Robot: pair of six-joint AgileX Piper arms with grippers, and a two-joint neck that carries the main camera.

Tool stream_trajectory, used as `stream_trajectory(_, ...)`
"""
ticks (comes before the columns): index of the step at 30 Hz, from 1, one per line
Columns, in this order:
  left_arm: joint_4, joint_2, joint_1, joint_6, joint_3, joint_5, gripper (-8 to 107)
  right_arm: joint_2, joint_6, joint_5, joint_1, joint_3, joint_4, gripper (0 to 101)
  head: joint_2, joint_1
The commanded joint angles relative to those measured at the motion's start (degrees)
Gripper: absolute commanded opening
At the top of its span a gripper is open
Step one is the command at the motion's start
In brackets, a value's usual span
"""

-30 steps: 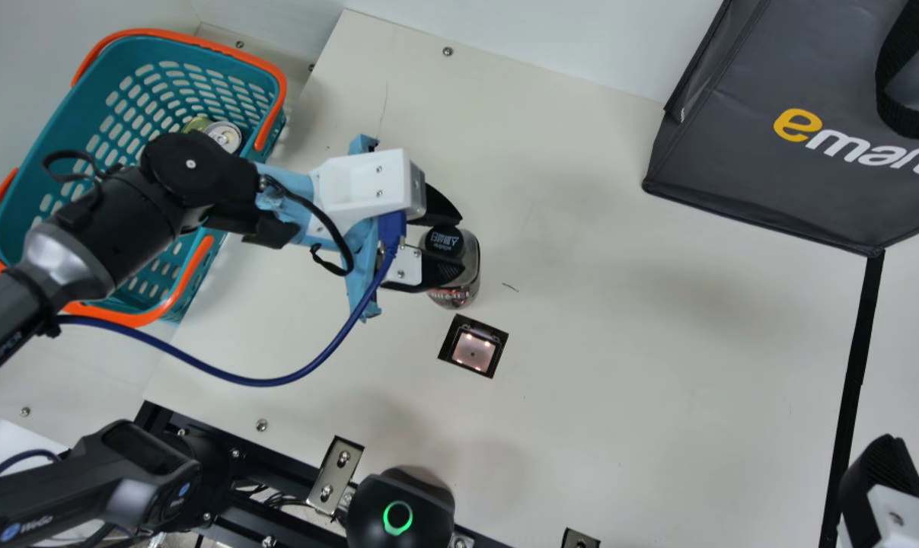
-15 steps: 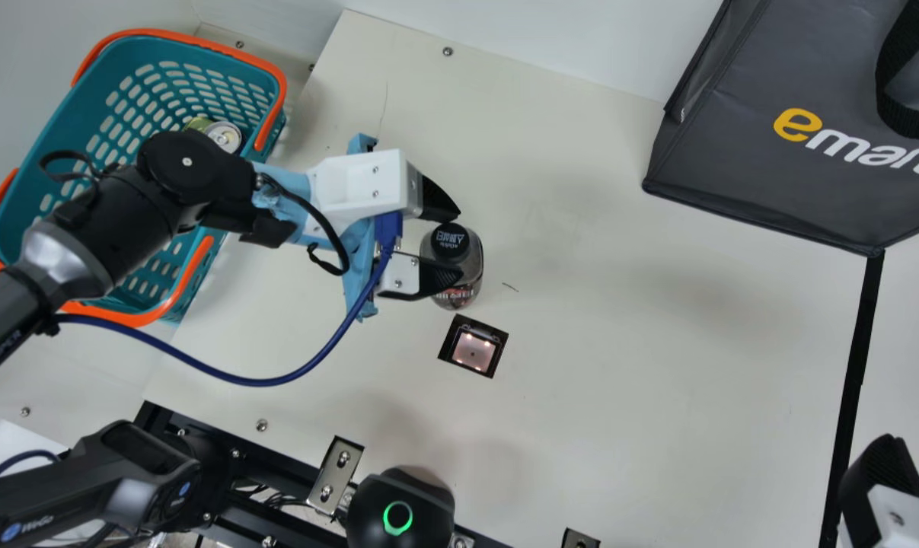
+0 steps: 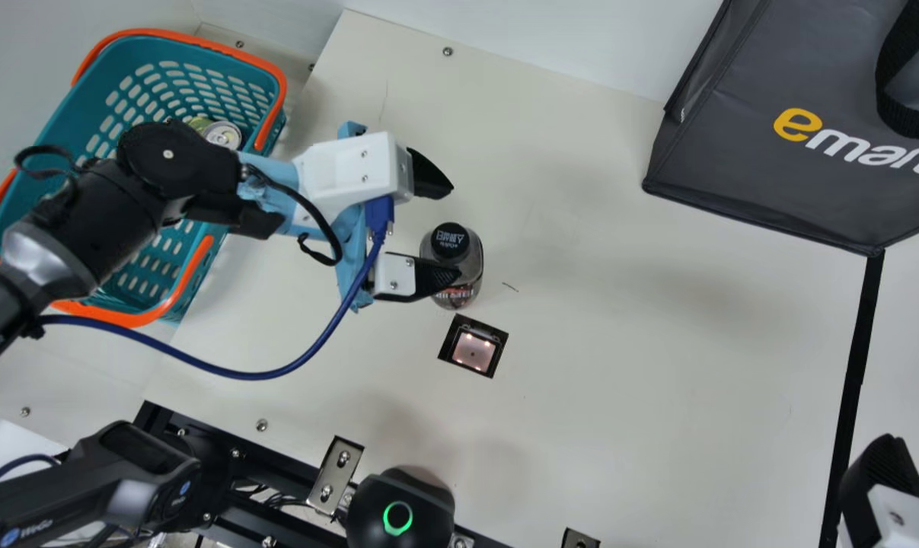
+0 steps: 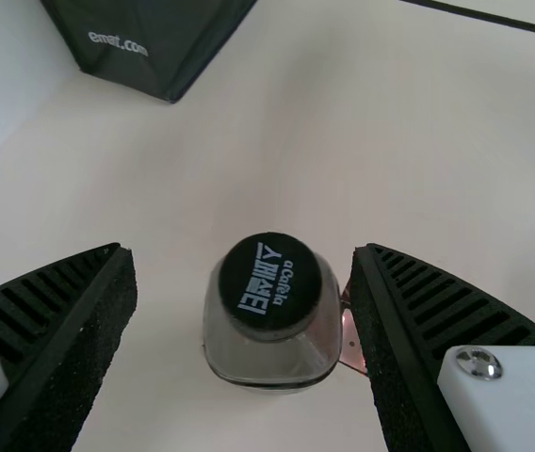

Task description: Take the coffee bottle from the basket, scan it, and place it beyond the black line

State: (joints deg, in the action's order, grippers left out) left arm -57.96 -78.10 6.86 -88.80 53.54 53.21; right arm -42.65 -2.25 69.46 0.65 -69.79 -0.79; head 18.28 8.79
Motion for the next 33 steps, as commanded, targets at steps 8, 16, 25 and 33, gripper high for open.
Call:
stream_trajectory(8,4.33,3.94,0.02,12.11,1.77,-2.82,90,0.00,0.00,0.00,0.00,0.00,0.00,91,0.14,-0.87)
stream_trajectory(16,9.58,8.51,0.29,24.09,3.41,-5.24,90,0.00,0.00,0.00,0.00,0.00,0.00,91,0.14,-0.87)
stream_trajectory(25,17.38,13.87,-0.83,34.78,2.94,-8.34,90,0.00,0.00,-0.06,0.00,0.00,0.00,91,0.14,-0.87)
stream_trajectory(33,24.42,18.02,-2.50,41.38,0.99,-11.72,90,0.00,0.00,-0.06,0.00,0.00,0.00,91,0.14,-0.87)
